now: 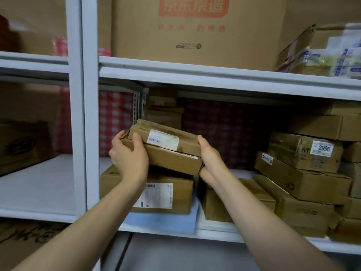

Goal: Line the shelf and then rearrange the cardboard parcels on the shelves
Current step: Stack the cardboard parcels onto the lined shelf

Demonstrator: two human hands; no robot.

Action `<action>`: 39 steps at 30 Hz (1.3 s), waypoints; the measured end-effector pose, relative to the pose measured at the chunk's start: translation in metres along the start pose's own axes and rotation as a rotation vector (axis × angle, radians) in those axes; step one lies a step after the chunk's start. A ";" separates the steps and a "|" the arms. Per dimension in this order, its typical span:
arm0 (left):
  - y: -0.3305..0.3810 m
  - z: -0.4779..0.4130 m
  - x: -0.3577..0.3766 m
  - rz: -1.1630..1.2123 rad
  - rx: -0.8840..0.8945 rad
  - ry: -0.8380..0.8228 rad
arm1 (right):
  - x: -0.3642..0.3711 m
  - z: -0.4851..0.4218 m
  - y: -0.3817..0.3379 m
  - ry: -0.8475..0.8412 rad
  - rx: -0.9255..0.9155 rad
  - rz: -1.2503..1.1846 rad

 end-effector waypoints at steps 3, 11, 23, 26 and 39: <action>-0.017 -0.022 -0.024 -0.283 -0.062 0.108 | 0.018 -0.024 0.029 -0.060 -0.003 0.134; -0.029 -0.035 -0.036 -0.535 0.014 0.150 | 0.031 -0.012 0.024 -0.063 -0.139 0.486; 0.037 0.109 0.090 -0.387 0.911 -0.275 | -0.143 -0.003 0.016 0.535 0.008 1.008; 0.008 0.143 0.140 -0.505 0.858 -0.560 | -0.198 0.016 0.016 0.643 0.190 1.158; -0.133 0.126 0.199 -0.923 -0.079 -0.467 | -0.207 0.029 0.060 0.447 -0.003 1.362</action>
Point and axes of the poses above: each hand's wrist, its own z-axis away from the middle knuckle, its own x-axis out of the palm, y = z × x, the point moved 9 cm from there along -z, towards the middle knuckle, and after that the axes turned 10 degrees about -x, right-handed, at the moved point
